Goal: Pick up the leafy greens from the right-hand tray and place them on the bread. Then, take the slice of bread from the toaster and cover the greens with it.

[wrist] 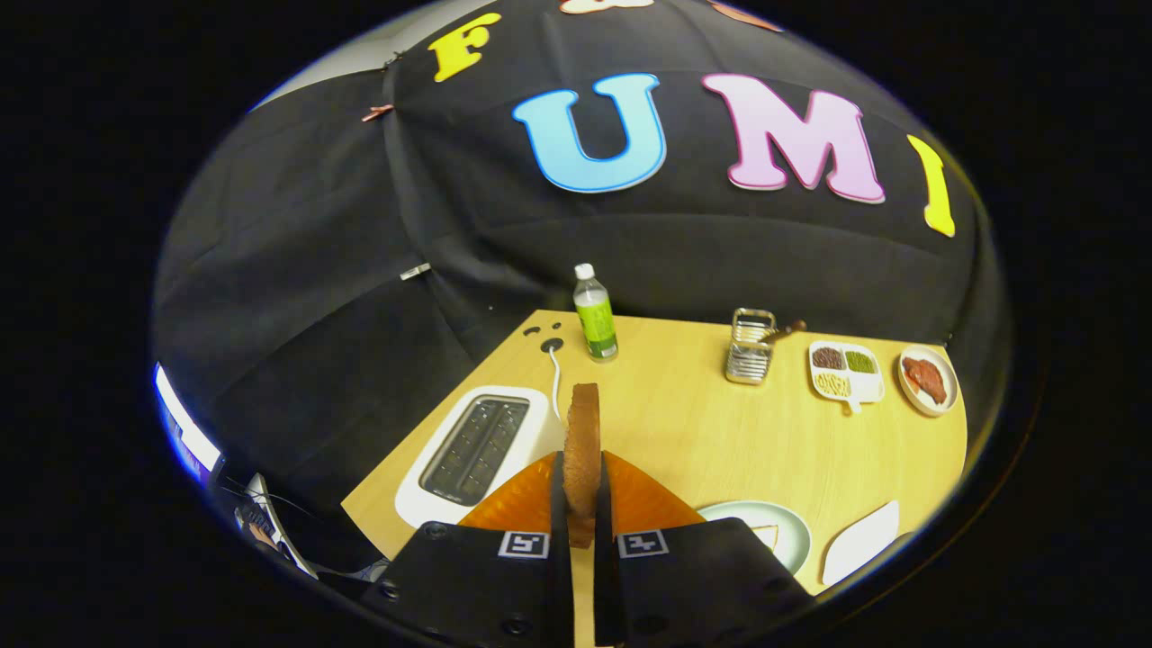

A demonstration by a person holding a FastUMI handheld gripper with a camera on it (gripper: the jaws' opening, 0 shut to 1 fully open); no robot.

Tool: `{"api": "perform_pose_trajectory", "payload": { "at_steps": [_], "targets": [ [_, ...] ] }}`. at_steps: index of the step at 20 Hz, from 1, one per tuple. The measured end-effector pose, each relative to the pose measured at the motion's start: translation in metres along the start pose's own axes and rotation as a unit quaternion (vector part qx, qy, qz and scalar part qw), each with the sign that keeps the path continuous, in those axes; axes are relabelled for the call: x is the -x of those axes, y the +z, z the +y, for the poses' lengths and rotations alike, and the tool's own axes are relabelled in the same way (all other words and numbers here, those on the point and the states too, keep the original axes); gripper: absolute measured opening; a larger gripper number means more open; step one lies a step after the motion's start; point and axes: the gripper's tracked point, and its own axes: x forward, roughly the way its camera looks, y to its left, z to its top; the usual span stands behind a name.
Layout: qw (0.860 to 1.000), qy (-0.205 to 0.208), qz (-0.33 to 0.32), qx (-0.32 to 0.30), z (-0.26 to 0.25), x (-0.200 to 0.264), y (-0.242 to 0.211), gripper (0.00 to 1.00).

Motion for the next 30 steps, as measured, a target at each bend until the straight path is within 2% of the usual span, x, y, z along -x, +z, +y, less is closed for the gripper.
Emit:
{"api": "perform_pose_trajectory", "payload": {
  "at_steps": [8, 14, 18, 21, 23, 24, 26, 30],
  "targets": [
    [0.995, -0.033, 0.046, -0.080, -0.075, 0.003, -0.065, 0.13],
    [0.987, -0.039, 0.071, -0.141, -0.111, 0.004, -0.101, 0.13],
    [0.983, -0.053, 0.086, -0.156, -0.136, 0.000, -0.119, 0.13],
    [0.979, -0.078, 0.092, -0.166, -0.158, 0.003, -0.130, 0.18],
    [0.977, -0.101, 0.100, -0.158, -0.173, 0.004, -0.144, 0.27],
    [0.977, -0.109, 0.104, -0.150, -0.178, 0.007, -0.149, 0.40],
    [0.977, -0.127, 0.113, -0.126, -0.188, 0.010, -0.161, 0.56],
    [0.981, -0.141, 0.097, -0.090, -0.198, 0.022, -0.160, 1.00]
  ]
}}
